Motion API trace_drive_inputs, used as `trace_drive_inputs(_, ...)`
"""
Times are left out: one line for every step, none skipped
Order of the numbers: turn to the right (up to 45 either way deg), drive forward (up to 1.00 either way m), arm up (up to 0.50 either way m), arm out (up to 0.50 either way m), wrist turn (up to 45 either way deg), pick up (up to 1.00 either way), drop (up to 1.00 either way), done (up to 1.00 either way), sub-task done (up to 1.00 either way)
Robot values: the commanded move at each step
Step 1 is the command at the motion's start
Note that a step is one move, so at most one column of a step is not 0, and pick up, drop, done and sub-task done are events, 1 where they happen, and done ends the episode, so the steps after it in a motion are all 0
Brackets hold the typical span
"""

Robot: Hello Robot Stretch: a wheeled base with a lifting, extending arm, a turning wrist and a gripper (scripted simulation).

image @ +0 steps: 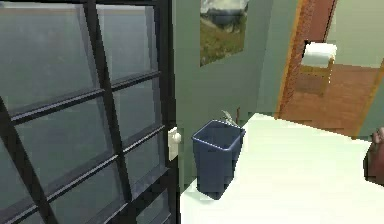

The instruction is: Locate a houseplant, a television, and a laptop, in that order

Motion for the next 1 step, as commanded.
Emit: trace_drive_inputs(-9.0,0.0,0.0,0.0,0.0,0.0,0.0,0.0,0.0)
